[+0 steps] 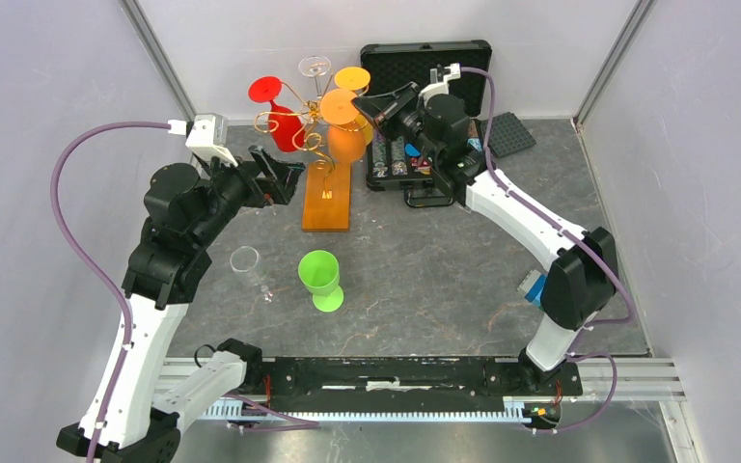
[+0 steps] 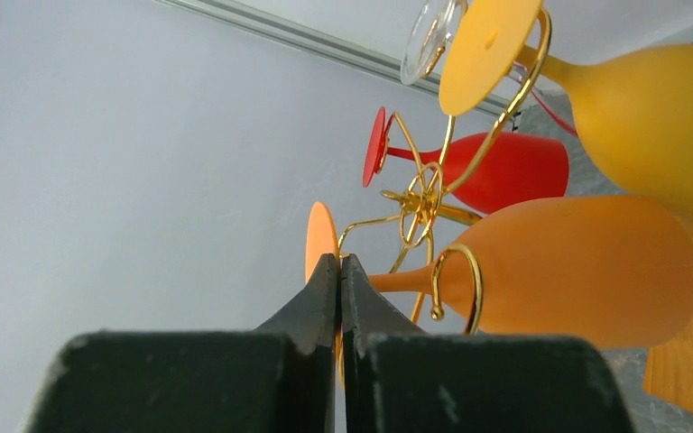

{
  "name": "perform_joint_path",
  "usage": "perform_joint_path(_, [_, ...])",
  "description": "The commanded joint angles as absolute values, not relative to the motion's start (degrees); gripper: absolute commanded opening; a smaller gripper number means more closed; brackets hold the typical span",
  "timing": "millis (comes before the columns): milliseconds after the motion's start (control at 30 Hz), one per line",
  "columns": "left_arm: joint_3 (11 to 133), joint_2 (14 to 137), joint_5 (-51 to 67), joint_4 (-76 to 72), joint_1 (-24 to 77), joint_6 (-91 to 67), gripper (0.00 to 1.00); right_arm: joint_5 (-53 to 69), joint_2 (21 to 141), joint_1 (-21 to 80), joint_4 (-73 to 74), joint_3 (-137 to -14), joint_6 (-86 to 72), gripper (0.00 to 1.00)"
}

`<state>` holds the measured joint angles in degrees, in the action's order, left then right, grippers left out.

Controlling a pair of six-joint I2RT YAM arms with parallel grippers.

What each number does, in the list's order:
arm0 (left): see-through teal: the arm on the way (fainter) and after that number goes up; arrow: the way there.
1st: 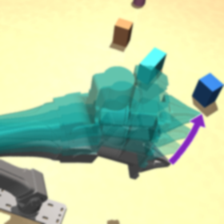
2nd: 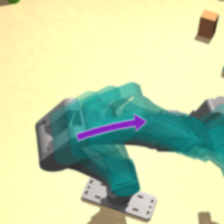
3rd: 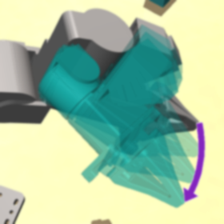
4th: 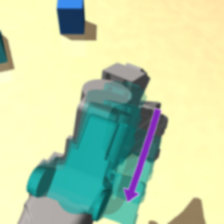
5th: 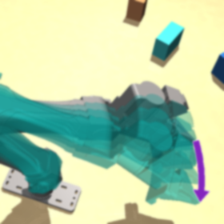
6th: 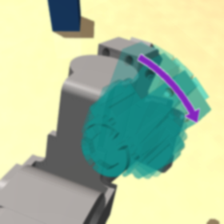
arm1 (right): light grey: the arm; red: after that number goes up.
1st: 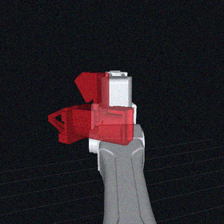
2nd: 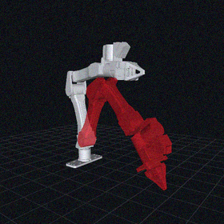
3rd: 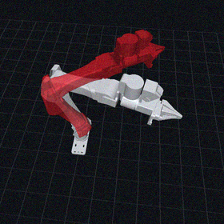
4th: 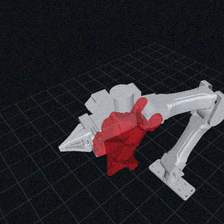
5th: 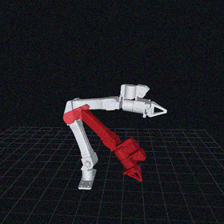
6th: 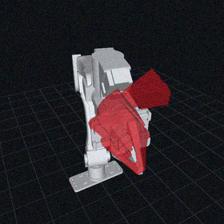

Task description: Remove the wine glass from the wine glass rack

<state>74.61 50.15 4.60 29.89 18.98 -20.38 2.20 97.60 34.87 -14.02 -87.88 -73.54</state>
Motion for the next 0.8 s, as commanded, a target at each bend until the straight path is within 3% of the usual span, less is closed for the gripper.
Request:
perform_joint_path(0, [75.6, 49.9, 4.1, 28.8, 18.7, -21.0, 1.0, -0.8, 100.8, 35.1, -13.7, -94.0, -72.2, 0.0])
perform_joint_path(200, [75.7, 49.6, 3.7, 29.0, 18.7, -20.8, 1.0, -5.1, 102.6, 35.1, -11.3, -95.7, -71.6, 0.0])
perform_joint_path(767, [75.3, 50.1, 7.9, 27.8, 18.7, -21.0, 1.0, -15.3, 92.4, 33.8, -8.4, -88.2, -72.4, 0.0])
